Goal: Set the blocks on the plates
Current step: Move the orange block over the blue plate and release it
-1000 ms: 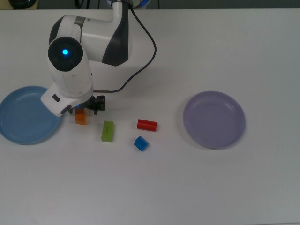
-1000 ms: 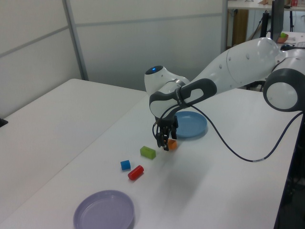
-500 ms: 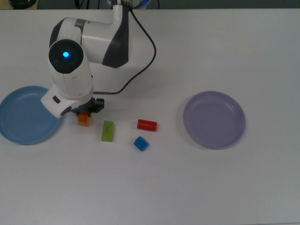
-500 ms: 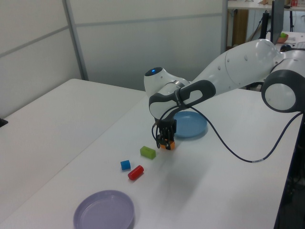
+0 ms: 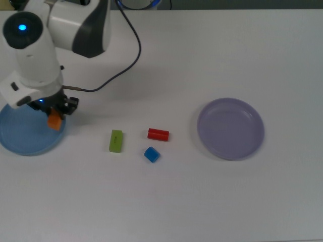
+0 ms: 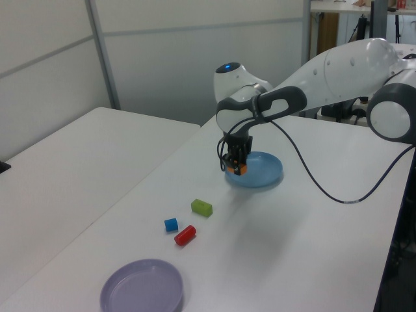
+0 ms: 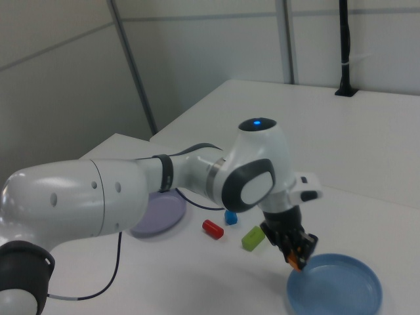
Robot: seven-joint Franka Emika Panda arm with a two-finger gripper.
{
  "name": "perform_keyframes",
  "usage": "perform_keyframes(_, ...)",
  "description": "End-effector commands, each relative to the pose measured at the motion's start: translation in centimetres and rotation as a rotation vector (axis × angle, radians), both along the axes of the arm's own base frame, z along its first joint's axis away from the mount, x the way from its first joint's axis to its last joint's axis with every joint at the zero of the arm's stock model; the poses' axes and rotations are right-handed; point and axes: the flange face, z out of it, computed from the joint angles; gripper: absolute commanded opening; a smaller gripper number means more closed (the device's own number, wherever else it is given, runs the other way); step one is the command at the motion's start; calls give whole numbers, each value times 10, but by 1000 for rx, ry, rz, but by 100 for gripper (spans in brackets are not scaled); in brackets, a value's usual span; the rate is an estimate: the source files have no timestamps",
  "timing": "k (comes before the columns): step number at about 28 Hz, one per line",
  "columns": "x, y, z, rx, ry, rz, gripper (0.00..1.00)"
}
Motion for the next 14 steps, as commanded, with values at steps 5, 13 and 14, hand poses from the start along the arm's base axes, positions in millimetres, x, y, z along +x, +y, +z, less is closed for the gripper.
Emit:
perform_keyframes(5, -11, -54, -30, -3, -18, -42, 12)
perform_keyframes(13, -12, -58, -46, 6, 1, -22, 32)
perform_keyframes(14, -12, -56, -48, 8, 6, -14, 39)
